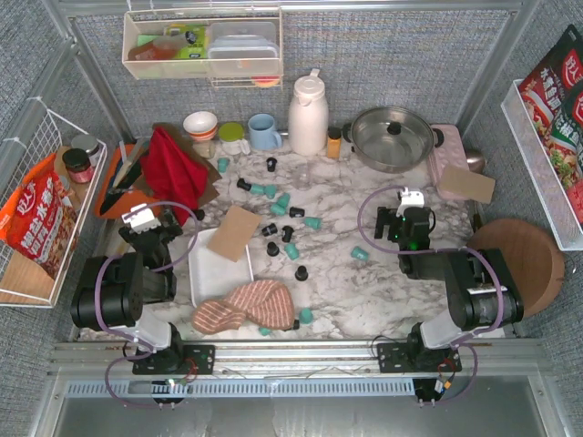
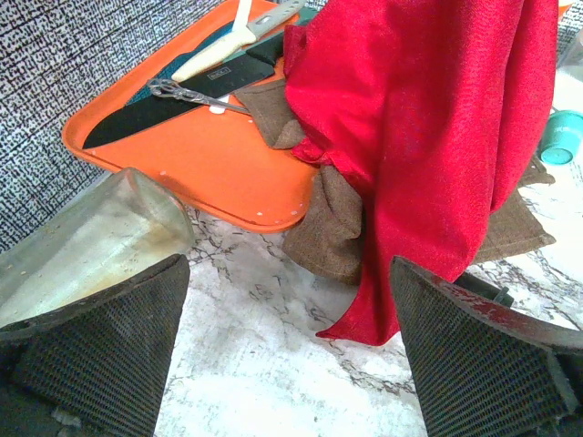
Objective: Mix the coffee capsules in the storage basket
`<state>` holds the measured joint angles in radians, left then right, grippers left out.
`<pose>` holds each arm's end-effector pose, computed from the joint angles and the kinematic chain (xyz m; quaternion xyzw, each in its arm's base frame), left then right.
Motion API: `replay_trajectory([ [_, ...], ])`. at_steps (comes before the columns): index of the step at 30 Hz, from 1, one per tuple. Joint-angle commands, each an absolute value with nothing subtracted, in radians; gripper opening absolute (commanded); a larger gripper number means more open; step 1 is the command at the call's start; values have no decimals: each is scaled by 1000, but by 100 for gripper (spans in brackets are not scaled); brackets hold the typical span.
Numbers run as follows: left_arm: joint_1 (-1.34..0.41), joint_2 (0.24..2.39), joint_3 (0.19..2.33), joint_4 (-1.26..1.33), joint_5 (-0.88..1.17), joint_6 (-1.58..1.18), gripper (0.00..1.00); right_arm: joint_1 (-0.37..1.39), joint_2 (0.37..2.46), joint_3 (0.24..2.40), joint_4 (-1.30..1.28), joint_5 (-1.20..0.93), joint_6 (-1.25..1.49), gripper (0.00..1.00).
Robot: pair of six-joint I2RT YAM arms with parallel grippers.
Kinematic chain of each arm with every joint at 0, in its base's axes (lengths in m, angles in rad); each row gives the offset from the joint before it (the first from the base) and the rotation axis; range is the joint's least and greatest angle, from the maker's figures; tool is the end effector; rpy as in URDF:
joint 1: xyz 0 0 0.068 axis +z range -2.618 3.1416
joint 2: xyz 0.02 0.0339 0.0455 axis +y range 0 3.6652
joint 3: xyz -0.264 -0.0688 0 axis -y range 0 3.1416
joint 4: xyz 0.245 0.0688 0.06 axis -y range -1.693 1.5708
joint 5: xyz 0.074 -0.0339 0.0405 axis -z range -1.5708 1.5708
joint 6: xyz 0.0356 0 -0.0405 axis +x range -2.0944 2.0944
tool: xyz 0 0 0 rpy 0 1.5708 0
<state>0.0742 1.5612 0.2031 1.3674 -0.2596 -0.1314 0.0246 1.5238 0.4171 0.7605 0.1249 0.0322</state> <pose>0.2349 0.0266 0.1517 -0.1631 0.6848 0.0709 0.7067 0.2738 0.0023 0.1479 0.0390 0.8166 -0.0348 0.5748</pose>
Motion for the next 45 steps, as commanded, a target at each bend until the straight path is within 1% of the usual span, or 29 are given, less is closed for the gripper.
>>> replay_trajectory([
  [1, 75, 1562, 206, 1384, -256, -133, 99, 24, 1525, 422, 779, 120, 40, 99],
  [21, 74, 1560, 207, 1384, -245, -130, 99, 24, 1522, 419, 785, 120, 39, 99],
  [24, 74, 1533, 227, 1326, -223, -118, 99, 24, 1522, 419, 785, 122, 36, 99],
  [27, 70, 1435, 287, 1134, -220, -114, 99, 34, 1493, 419, 785, 130, 27, 99],
  [30, 70, 1323, 382, 859, -221, -177, 99, 58, 1366, 505, 513, 224, 61, 99],
  [33, 69, 1259, 501, 561, -318, -382, 99, 69, 1270, 556, 308, 307, 114, 99],
  [34, 69, 1253, 560, 427, -370, -479, 99, 75, 1243, 563, 282, 321, 119, 99],
  [35, 69, 1257, 620, 216, -422, -582, 99, 83, 1216, 566, 267, 323, 120, 99],
  [37, 73, 1286, 761, -92, -486, -764, 99, 106, 1171, 575, 239, 321, 119, 99],
  [38, 79, 1309, 826, -170, -458, -740, 100, 120, 1152, 578, 225, 321, 115, 99],
  [40, 81, 1350, 879, -282, -354, -723, 99, 145, 1116, 583, 205, 327, 107, 99],
  [42, 81, 1360, 919, -421, -378, -835, 100, 160, 1087, 581, 197, 330, 104, 99],
  [45, 80, 1311, 888, -390, -297, -797, 98, 166, 1061, 578, 197, 327, 104, 99],
])
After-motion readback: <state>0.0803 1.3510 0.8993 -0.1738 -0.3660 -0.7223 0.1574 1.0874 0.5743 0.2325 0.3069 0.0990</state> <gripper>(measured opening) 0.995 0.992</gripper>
